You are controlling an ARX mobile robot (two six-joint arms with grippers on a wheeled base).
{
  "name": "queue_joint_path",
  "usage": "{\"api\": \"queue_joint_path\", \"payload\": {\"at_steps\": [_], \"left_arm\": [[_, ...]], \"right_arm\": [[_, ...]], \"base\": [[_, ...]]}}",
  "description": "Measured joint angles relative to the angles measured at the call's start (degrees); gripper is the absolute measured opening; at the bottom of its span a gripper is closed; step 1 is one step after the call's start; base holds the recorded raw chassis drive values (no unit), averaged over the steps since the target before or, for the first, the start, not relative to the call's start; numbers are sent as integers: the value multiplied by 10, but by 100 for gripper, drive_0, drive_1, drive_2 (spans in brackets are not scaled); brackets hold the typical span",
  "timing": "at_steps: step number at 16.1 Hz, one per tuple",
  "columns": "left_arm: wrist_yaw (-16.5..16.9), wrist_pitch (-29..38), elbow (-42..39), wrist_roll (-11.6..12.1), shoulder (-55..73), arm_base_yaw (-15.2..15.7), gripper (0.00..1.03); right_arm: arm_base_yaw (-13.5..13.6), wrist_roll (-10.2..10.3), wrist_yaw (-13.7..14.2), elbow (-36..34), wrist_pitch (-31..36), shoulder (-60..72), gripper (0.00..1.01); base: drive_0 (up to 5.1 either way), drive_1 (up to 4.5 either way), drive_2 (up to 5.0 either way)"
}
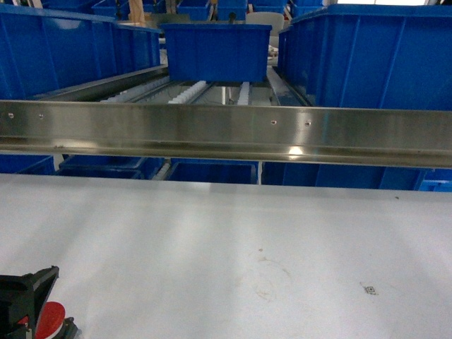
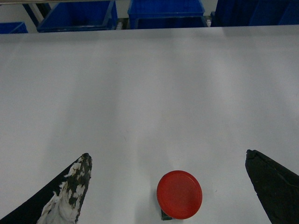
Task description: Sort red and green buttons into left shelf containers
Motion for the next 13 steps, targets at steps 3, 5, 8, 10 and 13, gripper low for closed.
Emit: {"api": "queue_joint_path", "payload": {"at_steps": [3, 5, 8, 10, 13], "left_arm": [[0, 0, 0, 0, 0, 0, 98], [0, 0, 0, 0, 0, 0, 98], [0, 0, 0, 0, 0, 0, 98], [0, 0, 0, 0, 0, 0, 98], [0, 0, 0, 0, 0, 0, 98]], "right_arm": [[3, -3, 8, 49, -12, 50, 98], [4, -5, 17, 71, -19, 68, 98], [2, -7, 24, 71, -19, 72, 98], [-1, -9, 24, 70, -24, 76, 98], [-6, -10, 26, 66, -26, 76, 98]], "base": [[0, 0, 0], [0, 0, 0], [0, 0, 0], [0, 0, 0], [0, 0, 0]]}}
